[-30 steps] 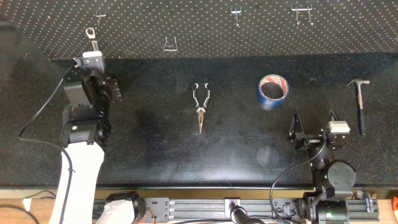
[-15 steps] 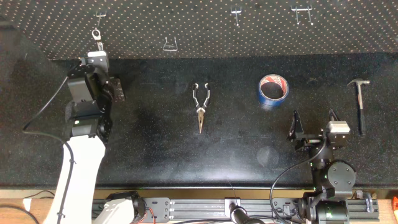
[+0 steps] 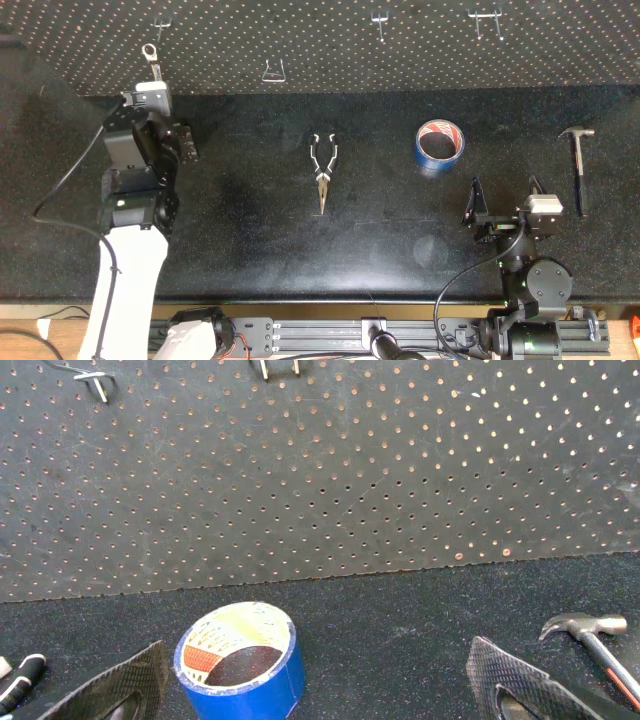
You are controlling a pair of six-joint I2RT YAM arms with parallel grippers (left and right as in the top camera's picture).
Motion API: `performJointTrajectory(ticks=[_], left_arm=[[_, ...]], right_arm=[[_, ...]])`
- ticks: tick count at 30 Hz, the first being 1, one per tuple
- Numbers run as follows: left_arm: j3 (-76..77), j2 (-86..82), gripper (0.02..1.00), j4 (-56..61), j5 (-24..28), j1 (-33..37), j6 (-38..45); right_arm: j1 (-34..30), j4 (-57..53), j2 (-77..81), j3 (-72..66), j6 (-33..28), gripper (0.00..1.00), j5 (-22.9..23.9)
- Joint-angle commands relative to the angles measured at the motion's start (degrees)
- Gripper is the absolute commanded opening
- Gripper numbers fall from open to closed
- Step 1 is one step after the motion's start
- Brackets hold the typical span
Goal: Place Tools Onto Pegboard
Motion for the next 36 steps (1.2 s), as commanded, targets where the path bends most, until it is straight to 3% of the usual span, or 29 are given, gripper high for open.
performJointTrajectory(ticks=[1,13,15,16,17,18,20,22,25,26,27,31,34,36], left_arm=[[0.09,1.20,0.029,1.25,2.29,0.39,0.55],[2.64,6.88,0.029,3.06,2.27,0.42,0.52],[2.64,7.89,0.159,4.74,2.23,0.42,0.55],[2.64,7.87,0.340,6.51,1.38,0.42,1.05],[2.64,7.67,0.866,7.02,1.18,0.42,3.41],[2.64,6.75,0.996,6.25,-0.15,0.42,3.34],[2.95,0.87,0.996,0.94,-0.52,0.39,2.64],[2.95,-8.76,0.996,-9.16,5.20,0.42,2.69],[2.95,-14.67,0.996,-16.33,7.13,0.33,1.53],[2.95,-14.36,0.996,-17.81,11.23,0.35,-3.65],[2.95,-13.20,0.996,-21.09,11.98,-0.59,-9.84],[7.08,1.38,0.998,-29.75,5.03,-22.71,-29.35],[19.19,17.44,0.998,-34.07,0.37,-33.48,-33.38],[28.11,26.84,1.000,-38.16,-0.83,-34.93,-33.40]], right_arm=[[0.44,-0.20,-0.42,-0.26,0.61,0.976,0.48],[0.44,-0.20,-0.42,-0.26,0.61,0.976,0.48],[0.44,-0.20,-0.42,-0.26,0.61,0.976,0.48],[0.44,-0.20,-0.42,-0.26,0.61,0.974,0.48],[0.44,-0.20,-0.42,-0.26,0.61,0.976,0.48],[0.44,-0.20,-0.42,-0.26,0.61,0.976,0.48],[0.44,-0.20,-0.42,-0.26,0.61,0.976,0.48],[0.44,-0.20,-0.42,-0.26,0.61,0.976,0.48],[0.44,-0.20,-0.42,-0.26,0.61,0.976,0.48],[0.44,-0.20,-0.42,-0.26,0.61,0.976,0.48],[0.44,-0.20,-0.42,-0.26,0.61,0.976,0.48],[0.44,-0.20,-0.42,-0.26,0.61,0.976,0.48],[0.44,-0.20,-0.42,-0.26,0.61,0.976,0.48],[0.44,-0.20,-0.42,-0.26,0.61,0.976,0.48]])
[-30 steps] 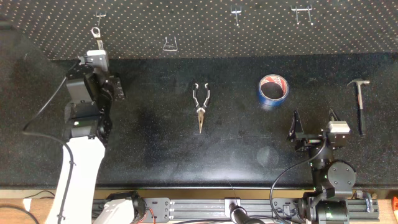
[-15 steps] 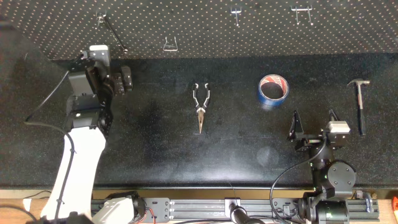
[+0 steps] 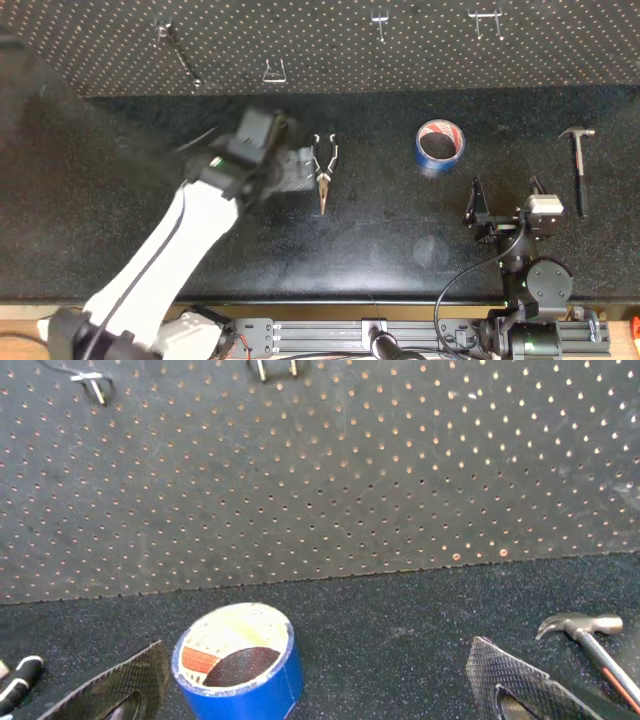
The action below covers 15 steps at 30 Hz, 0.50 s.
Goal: Place Tools Onto Pegboard
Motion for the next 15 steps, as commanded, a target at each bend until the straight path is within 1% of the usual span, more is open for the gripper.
performJointTrajectory(ticks=[1,2,5,8,12,15], left_arm=[[17.88,18.36,0.998,-6.25,-3.43,-3.04,-3.63],[22.34,23.85,0.998,-6.75,-1.27,-3.06,-3.61],[23.19,28.06,0.998,-6.73,-0.83,-3.04,-3.67],[23.19,29.97,0.998,-6.73,1.03,-3.63,-4.13],[23.19,33.14,0.998,-6.32,0.35,-5.31,-7.69],[23.19,34.36,0.998,-3.82,-1.64,-6.05,-8.15]], right_arm=[[0.39,-0.17,-0.39,-0.26,0.61,0.976,0.09],[0.39,-0.17,-0.39,-0.26,0.61,0.976,0.09],[0.39,-0.17,-0.39,-0.26,0.61,0.976,0.09],[0.39,-0.17,-0.39,-0.26,0.61,0.976,0.09],[0.39,-0.17,-0.39,-0.26,0.61,0.976,0.09],[0.39,-0.17,-0.39,-0.26,0.61,0.976,0.09]])
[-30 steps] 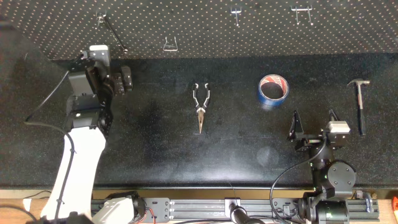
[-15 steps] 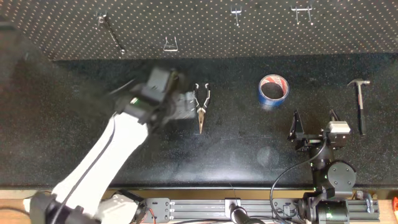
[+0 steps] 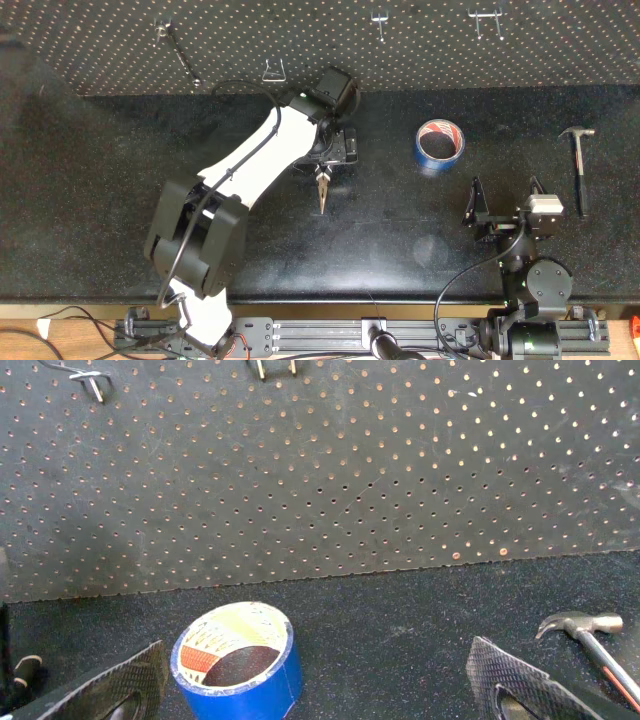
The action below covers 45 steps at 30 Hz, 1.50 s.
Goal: Place Tools Onto Pegboard
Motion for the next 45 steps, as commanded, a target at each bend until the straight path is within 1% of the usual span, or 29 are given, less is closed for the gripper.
performJointTrajectory(ticks=[1,5,19,23,30,31,33,34,35,36,37,45], left_arm=[[1.05,1.46,1.000,2.19,-2.56,-0.81,-1.62],[1.05,1.75,0.998,2.19,-4.37,-0.74,-1.36],[1.05,4.35,0.998,5.51,-3.87,-0.74,-1.38],[1.05,4.37,0.998,6.97,-2.62,-0.74,-1.38],[1.03,4.37,0.998,7.54,-2.84,-0.59,-1.38],[1.03,4.37,0.939,7.85,-2.84,-0.59,-1.38],[1.03,4.37,0.669,7.85,-2.82,-0.59,-1.40],[1.03,4.37,0.630,7.85,-2.80,-0.59,-1.38],[1.03,4.37,0.623,7.82,-2.80,-0.59,-1.40],[1.03,4.37,0.531,7.85,-2.80,-0.59,-1.38],[1.03,4.37,0.511,7.82,-2.80,-0.59,-1.38],[1.03,4.37,0.511,7.80,-2.64,-0.59,-1.38]], right_arm=[[0.39,-0.15,-0.42,-0.26,0.61,0.974,0.07],[0.39,-0.15,-0.42,-0.26,0.61,0.976,0.07],[0.39,-0.15,-0.42,-0.26,0.61,0.976,0.07],[0.39,-0.15,-0.42,-0.26,0.61,0.976,0.07],[0.39,-0.15,-0.42,-0.26,0.61,0.976,0.07],[0.39,-0.15,-0.42,-0.26,0.61,0.976,0.07],[0.39,-0.15,-0.42,-0.26,0.61,0.976,0.07],[0.39,-0.15,-0.42,-0.26,0.61,0.976,0.07],[0.39,-0.15,-0.42,-0.26,0.61,0.976,0.07],[0.39,-0.15,-0.42,-0.26,0.61,0.976,0.07],[0.39,-0.15,-0.42,-0.26,0.61,0.976,0.07],[0.39,-0.15,-0.42,-0.26,0.61,0.976,0.07]])
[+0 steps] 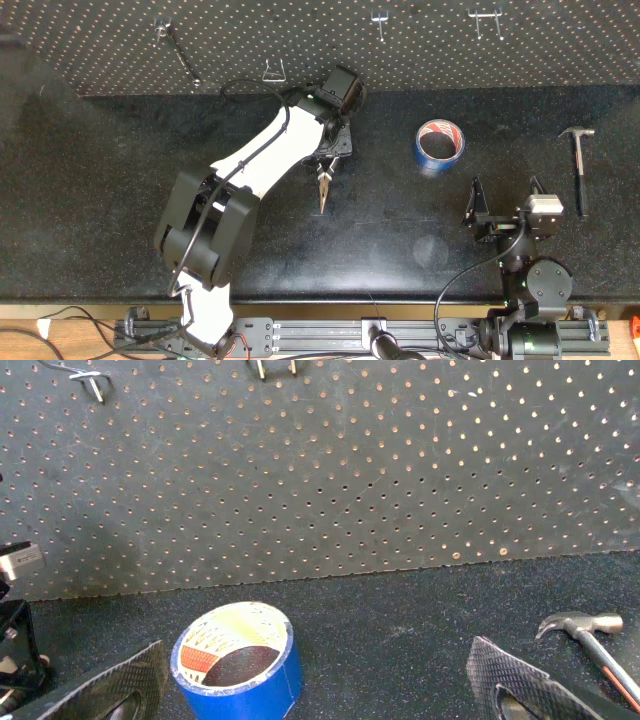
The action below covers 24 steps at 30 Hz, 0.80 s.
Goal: Place Tools Onto Pegboard
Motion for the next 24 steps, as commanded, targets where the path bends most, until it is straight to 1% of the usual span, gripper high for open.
performJointTrajectory(ticks=[1,3,5,6,7,9,10,12,14,16,17,18,20,21,23,24], left_arm=[[0.81,0.94,0.511,0.02,0.15,-0.02,-0.35],[0.81,0.94,0.500,0.02,0.17,-0.02,-0.35],[0.81,0.94,0.404,0.02,0.17,-0.02,-0.35],[0.81,0.94,0.281,0.02,0.15,-0.02,-0.35],[0.81,0.92,0.029,0.04,0.15,-0.02,-0.35],[0.83,-1.62,0.029,-0.02,-0.66,-0.02,-0.35],[0.83,-4.17,0.029,-0.31,-2.36,-0.02,-0.33],[0.81,-13.31,0.027,-4.72,-7.87,-0.02,0.31],[0.37,-24.96,0.029,-11.76,-13.38,-0.02,0.31],[-4.94,-38.53,0.029,-12.96,-17.16,1.25,0.31],[-7.61,-43.21,0.029,-6.82,-26.47,3.28,0.46],[-7.61,-43.06,0.029,-1.27,-28.68,4.22,3.61],[-7.63,-41.20,0.029,13.07,-29.27,4.76,11.21],[-7.63,-40.06,0.029,18.27,-31.36,4.90,11.98],[-7.63,-36.89,0.029,26.05,-30.80,5.46,11.98],[-7.63,-35.52,0.029,27.21,-30.67,5.46,11.98]], right_arm=[[0.39,-0.15,-0.42,-0.26,0.61,0.976,0.07],[0.39,-0.15,-0.42,-0.26,0.61,0.976,0.07],[0.39,-0.15,-0.42,-0.26,0.61,0.976,0.07],[0.39,-0.15,-0.42,-0.26,0.61,0.976,0.07],[0.39,-0.15,-0.42,-0.26,0.61,0.976,0.07],[0.39,-0.15,-0.42,-0.26,0.61,0.976,0.07],[0.39,-0.15,-0.42,-0.26,0.61,0.976,0.07],[0.39,-0.15,-0.42,-0.26,0.61,0.976,0.07],[0.39,-0.15,-0.42,-0.26,0.61,0.976,0.07],[0.39,-0.15,-0.42,-0.26,0.61,0.976,0.07],[0.39,-0.15,-0.42,-0.26,0.61,0.976,0.07],[0.39,-0.15,-0.42,-0.26,0.61,0.976,0.07],[0.39,-0.15,-0.42,-0.26,0.61,0.976,0.07],[0.39,-0.15,-0.42,-0.26,0.61,0.976,0.07],[0.39,-0.15,-0.42,-0.26,0.61,0.976,0.07],[0.39,-0.15,-0.42,-0.26,0.61,0.974,0.07]])
